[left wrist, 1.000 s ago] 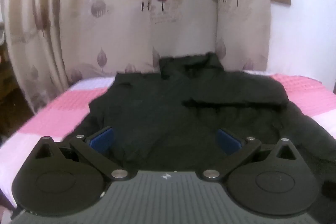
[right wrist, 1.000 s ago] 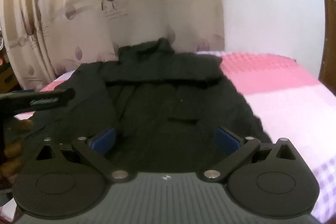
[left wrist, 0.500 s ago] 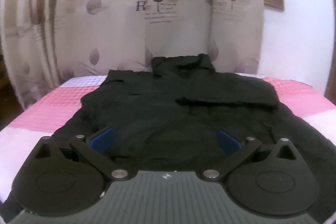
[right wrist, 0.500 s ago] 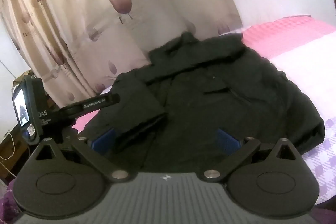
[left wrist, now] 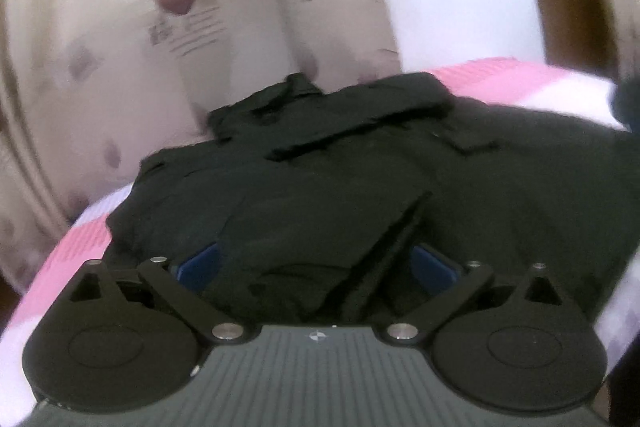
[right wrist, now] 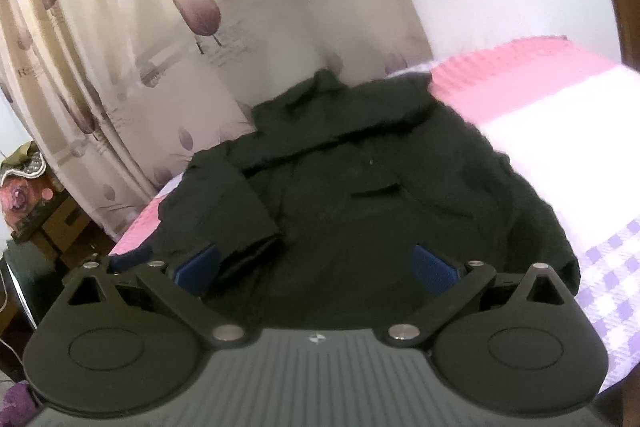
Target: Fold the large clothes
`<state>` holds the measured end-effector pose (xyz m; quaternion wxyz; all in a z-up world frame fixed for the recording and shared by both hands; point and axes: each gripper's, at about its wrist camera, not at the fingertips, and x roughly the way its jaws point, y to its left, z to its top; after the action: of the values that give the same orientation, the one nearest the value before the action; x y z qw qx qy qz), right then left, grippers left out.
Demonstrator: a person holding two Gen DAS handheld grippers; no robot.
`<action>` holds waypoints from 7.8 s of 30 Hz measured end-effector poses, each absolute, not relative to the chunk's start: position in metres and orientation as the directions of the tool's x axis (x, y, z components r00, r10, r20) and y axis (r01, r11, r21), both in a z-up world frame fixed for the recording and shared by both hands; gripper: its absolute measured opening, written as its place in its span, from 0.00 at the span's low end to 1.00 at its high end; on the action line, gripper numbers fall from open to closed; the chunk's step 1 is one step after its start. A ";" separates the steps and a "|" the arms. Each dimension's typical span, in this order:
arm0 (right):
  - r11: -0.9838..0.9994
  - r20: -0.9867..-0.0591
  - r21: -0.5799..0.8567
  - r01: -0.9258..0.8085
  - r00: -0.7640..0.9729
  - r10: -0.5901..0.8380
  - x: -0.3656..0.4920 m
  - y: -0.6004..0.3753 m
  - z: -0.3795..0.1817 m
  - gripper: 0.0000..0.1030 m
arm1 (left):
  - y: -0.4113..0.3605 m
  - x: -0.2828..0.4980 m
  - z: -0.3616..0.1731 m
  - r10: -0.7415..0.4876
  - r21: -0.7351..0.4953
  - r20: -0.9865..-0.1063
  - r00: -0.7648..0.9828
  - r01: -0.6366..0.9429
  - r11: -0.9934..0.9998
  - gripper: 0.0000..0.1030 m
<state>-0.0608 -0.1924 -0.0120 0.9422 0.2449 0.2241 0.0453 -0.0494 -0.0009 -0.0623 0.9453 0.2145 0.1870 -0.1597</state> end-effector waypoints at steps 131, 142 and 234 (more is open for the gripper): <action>0.922 -0.587 0.386 0.000 0.772 0.246 -0.080 -0.284 -0.054 0.17 | 0.278 -0.067 -0.054 -0.143 -0.122 -0.560 0.816 0.089 0.989 0.21; 0.744 -0.388 0.639 0.197 0.917 0.090 -0.055 -0.407 -0.026 0.83 | 0.213 -0.036 -0.002 -0.131 -0.106 -0.306 0.943 0.103 0.989 1.00; 0.899 -0.473 -0.118 -0.422 0.820 0.322 0.201 -0.084 -0.045 0.87 | 0.366 0.068 -0.075 0.007 -0.764 -0.440 0.898 -0.378 0.523 0.91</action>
<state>0.2015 -0.0841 -0.0448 0.9476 -0.1094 0.2270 0.1964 0.0684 0.3658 -0.0749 0.8505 -0.4750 0.1955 0.1133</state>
